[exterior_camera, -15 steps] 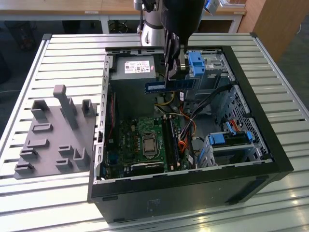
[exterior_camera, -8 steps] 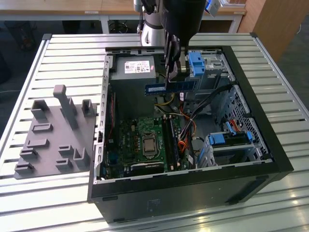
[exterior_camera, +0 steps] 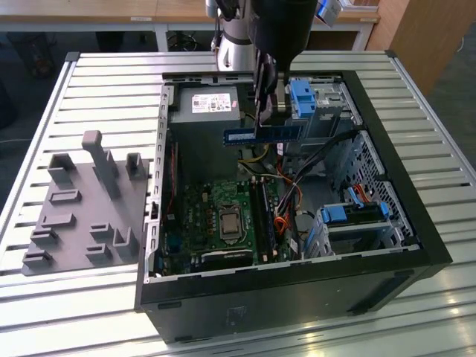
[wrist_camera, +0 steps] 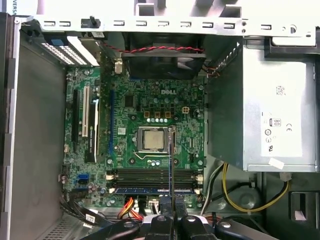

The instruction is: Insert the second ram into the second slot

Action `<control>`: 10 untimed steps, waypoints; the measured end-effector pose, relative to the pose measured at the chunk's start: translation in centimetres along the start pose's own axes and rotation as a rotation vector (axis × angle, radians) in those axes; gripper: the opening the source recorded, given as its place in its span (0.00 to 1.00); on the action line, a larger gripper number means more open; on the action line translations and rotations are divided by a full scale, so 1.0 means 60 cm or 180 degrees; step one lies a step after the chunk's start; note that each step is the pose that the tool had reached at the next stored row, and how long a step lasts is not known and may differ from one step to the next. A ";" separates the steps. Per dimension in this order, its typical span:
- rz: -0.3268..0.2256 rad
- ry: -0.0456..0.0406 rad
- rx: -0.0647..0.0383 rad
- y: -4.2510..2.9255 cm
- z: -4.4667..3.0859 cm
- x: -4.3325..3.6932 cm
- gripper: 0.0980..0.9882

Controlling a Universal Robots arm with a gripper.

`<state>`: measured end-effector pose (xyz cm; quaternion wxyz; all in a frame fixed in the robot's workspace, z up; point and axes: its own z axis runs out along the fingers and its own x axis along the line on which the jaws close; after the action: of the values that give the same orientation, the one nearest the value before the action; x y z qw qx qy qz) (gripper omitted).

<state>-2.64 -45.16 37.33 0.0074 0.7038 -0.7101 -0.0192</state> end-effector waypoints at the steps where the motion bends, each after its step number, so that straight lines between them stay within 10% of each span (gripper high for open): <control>1: 0.0016 0.0000 0.0000 0.000 0.000 0.000 0.04; 10: 0.0133 -0.0005 0.0002 0.000 0.000 0.000 0.04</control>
<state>-2.64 -45.16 37.33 0.0070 0.6888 -0.7247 -0.0194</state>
